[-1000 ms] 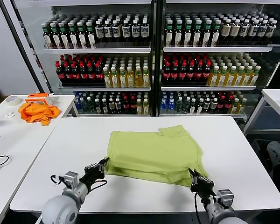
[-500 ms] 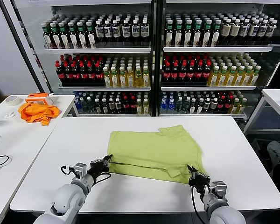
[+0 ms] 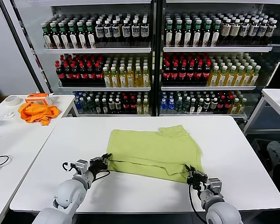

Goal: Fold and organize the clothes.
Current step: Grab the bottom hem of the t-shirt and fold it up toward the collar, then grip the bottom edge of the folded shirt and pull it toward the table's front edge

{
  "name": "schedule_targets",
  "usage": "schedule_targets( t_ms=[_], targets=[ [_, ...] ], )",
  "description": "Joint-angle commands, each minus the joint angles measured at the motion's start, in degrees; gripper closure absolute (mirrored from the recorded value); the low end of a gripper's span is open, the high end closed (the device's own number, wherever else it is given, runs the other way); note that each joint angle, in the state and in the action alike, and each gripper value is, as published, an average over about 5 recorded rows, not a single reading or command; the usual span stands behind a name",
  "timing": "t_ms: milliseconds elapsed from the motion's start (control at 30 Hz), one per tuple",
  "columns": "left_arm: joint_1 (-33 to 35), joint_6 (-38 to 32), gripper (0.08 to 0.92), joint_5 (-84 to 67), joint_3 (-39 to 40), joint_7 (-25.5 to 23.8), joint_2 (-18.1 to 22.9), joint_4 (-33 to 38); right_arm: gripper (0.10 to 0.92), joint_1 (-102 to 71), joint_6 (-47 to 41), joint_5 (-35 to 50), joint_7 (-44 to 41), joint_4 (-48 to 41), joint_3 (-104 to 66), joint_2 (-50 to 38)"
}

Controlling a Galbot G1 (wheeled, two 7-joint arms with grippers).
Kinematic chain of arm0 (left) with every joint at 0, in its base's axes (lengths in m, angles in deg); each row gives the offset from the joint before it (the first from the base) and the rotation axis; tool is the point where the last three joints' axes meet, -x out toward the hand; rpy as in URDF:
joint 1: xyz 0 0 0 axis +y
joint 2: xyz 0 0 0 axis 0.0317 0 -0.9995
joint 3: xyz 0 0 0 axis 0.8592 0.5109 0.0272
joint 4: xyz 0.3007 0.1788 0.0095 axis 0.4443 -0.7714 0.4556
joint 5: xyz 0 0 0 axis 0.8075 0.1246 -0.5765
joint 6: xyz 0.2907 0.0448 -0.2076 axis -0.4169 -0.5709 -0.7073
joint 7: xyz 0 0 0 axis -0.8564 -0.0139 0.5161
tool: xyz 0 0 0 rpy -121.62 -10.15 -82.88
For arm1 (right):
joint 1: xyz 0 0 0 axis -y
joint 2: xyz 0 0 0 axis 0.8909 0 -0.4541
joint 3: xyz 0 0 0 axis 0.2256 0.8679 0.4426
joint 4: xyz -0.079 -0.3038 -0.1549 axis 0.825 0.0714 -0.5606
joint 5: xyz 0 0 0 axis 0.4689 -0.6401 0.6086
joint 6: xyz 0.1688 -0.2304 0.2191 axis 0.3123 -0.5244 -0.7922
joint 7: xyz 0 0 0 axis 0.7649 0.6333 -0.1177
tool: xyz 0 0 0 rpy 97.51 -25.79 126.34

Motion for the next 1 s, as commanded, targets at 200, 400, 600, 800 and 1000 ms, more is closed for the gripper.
schedule_targets(
  t_ms=[200, 400, 600, 800, 1000],
  targets=[
    [0.7, -0.9, 0.508, -2.7, -1.8, 0.2, -1.3, 2.7, 0.458, -3.4, -0.7, -0.3, -0.2, 4.3, -3.1, -1.0],
    [5.3, 2.4, 0.343, -9.9, -2.3, 2.8, -3.4, 9.7, 0.286, -9.9, -0.2, -0.1, 0.0, 7.4, -5.7, -2.0],
    [7.1, 6.5, 0.196, -9.3, -1.0, 5.4, -2.6, 11.1, 0.206, -12.8, 0.8, 0.0, 0.3, 7.7, -6.6, -1.8],
    [7.5, 7.1, 0.182, -5.2, 0.2, 7.1, -2.6, 10.3, 0.274, -12.7, 1.0, 0.5, 0.0, 6.4, -6.0, -0.8],
    [7.9, 7.1, 0.319, -3.3, 0.0, 6.9, -2.8, 10.4, 0.447, -12.2, 1.7, 2.2, -0.2, 5.4, -5.7, -0.2]
  ],
)
